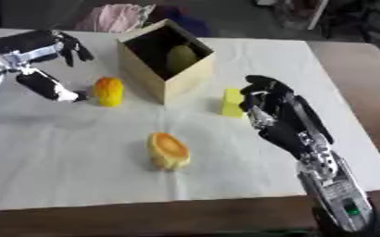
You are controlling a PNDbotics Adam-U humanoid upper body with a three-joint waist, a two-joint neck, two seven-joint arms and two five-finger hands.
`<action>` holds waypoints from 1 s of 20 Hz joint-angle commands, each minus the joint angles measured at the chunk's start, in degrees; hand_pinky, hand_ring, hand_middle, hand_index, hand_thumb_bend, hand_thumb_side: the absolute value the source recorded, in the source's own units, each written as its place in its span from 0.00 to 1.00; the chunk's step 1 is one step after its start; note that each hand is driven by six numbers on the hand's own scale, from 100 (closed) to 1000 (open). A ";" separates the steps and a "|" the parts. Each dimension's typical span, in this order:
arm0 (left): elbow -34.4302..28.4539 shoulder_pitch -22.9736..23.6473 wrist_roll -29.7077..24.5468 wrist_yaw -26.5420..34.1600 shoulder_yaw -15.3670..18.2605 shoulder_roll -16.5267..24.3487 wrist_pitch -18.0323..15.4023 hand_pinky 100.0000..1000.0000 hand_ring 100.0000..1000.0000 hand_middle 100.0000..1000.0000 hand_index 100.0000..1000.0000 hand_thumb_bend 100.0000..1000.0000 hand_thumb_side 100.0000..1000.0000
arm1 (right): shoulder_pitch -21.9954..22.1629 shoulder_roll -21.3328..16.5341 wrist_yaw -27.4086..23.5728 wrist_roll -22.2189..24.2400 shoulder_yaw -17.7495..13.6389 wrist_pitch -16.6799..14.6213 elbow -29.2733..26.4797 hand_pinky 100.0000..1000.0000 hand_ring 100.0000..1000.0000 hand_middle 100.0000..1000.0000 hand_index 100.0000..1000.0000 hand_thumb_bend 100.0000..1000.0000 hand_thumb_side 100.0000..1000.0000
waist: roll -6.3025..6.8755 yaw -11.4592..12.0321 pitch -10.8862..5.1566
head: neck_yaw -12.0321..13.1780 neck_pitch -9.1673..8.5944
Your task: Pick up objects on the table and place them in the box.
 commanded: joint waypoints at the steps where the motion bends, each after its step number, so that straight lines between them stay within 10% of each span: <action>1: 1.99 -1.16 0.31 -1.37 1.22 -0.83 -0.14 0.73 0.58 0.67 0.81 0.48 0.31 | -0.48 -0.67 0.07 -0.06 -0.37 0.02 -0.56 0.61 0.57 0.62 0.80 0.00 0.27 | 0.39 -0.06 -0.46 | 0.03 -0.12; 20: 10.21 -3.56 12.60 -13.68 2.79 -8.03 2.49 0.71 0.56 0.64 0.78 0.44 0.19 | -0.38 -0.41 -0.17 0.27 -0.14 0.09 -0.63 0.61 0.56 0.62 0.80 0.00 0.28 | -0.29 -0.24 -0.70 | 0.43 -0.03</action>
